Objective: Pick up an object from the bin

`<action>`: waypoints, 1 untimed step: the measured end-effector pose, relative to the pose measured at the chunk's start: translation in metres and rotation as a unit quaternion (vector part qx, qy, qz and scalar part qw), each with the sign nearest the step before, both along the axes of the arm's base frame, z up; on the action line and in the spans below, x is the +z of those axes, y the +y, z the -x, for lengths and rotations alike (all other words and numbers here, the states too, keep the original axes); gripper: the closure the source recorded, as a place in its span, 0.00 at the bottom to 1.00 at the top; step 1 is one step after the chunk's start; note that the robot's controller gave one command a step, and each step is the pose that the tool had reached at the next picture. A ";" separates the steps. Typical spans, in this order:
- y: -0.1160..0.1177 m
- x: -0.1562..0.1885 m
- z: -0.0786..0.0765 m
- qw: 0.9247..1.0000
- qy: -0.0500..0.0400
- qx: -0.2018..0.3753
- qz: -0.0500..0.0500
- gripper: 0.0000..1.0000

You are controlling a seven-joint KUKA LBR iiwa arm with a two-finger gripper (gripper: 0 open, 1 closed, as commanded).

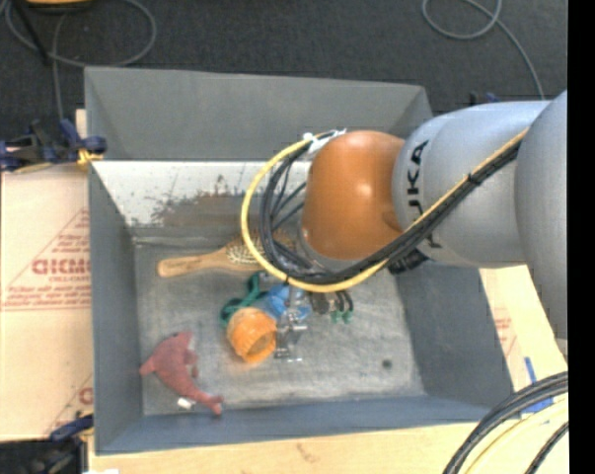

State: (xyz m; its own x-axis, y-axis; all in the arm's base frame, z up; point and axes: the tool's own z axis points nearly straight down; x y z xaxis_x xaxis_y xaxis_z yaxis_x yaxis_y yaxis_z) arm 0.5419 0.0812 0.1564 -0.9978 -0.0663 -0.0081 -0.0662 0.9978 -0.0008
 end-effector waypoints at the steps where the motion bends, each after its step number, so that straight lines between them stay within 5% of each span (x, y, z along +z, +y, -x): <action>1: 0.012 -0.044 0.006 0.995 0.002 0.102 0.001 0.00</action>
Offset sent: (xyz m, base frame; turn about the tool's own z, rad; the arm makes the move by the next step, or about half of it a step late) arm -0.0008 0.0050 -0.0857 -0.3939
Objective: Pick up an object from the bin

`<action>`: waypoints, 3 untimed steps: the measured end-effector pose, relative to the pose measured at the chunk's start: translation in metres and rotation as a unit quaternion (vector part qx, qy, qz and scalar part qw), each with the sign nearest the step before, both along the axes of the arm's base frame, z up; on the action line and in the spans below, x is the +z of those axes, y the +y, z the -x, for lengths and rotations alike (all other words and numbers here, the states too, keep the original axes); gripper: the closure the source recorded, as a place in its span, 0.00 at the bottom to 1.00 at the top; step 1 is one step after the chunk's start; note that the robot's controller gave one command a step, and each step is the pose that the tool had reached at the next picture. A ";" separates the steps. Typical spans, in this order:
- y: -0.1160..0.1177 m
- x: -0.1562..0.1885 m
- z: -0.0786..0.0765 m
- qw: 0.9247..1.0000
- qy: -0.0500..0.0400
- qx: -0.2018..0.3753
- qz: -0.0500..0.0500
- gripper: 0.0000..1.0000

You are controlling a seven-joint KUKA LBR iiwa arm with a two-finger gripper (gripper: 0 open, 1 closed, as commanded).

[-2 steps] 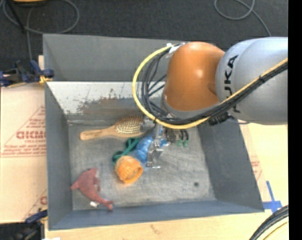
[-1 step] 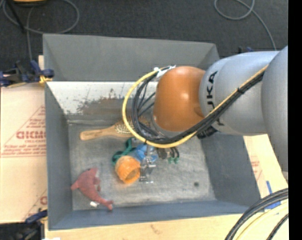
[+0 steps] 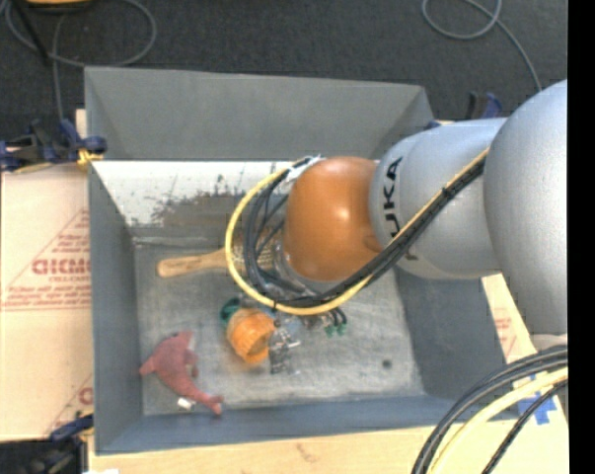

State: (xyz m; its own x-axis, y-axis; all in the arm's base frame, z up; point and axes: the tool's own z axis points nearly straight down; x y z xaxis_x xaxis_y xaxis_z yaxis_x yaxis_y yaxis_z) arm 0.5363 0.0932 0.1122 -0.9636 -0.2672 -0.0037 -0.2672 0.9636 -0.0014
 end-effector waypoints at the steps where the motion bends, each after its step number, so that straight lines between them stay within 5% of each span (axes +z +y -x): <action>1: -0.006 -0.037 -0.009 0.996 -0.004 0.092 -0.002 1.00; 2: -0.006 -0.037 -0.009 0.996 -0.004 0.092 -0.002 1.00; 3: -0.027 0.093 -0.014 0.998 0.001 0.064 0.000 1.00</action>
Offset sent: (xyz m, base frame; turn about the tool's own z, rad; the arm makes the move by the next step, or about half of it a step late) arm 0.0000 0.0000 0.0000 0.0000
